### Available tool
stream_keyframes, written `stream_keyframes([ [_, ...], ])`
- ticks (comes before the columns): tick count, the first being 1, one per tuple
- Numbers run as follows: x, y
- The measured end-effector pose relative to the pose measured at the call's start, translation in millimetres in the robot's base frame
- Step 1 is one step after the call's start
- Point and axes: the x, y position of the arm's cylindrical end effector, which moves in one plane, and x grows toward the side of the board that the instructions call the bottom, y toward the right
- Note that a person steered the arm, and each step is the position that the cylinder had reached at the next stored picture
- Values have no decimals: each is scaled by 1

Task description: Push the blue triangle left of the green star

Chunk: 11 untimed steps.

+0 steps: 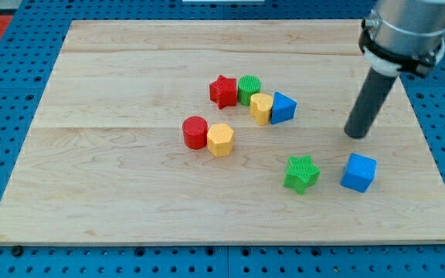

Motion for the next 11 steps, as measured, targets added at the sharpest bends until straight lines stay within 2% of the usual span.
stream_keyframes([
  [1,-39,-6],
  [2,-59,-45],
  [4,-16,-132],
  [5,-11,-148],
  [7,48,-186],
  [9,64,-186],
  [10,48,-186],
  [11,48,-223],
])
